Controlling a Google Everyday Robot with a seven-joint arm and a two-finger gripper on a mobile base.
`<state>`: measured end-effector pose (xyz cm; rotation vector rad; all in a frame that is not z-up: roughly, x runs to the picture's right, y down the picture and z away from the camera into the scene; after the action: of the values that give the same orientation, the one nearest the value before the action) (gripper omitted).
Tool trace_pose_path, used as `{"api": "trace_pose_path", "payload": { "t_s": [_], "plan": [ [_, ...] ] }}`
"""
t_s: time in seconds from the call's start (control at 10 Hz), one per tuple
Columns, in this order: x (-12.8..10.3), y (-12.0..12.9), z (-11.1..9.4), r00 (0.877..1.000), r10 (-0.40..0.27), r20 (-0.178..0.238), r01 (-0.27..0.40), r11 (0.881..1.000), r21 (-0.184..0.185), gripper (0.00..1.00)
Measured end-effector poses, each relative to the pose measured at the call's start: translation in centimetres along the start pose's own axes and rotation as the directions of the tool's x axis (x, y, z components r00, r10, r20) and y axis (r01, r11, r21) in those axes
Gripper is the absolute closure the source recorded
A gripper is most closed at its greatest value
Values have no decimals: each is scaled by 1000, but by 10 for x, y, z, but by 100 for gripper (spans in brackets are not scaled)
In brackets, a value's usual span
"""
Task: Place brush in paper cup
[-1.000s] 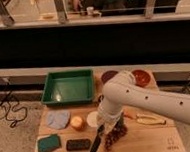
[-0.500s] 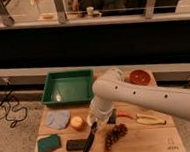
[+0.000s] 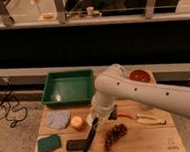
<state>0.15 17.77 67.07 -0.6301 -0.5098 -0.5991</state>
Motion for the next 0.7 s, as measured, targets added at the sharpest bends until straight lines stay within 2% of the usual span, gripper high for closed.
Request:
{"api": "trace_pose_path", "payload": {
  "t_s": [0.4,0.7],
  "plan": [
    [-1,-4,17,1000,-2,18,2,1000,4,90],
    [-4,-18,15,1000,-11,4,11,1000,5,90]
  ]
}}
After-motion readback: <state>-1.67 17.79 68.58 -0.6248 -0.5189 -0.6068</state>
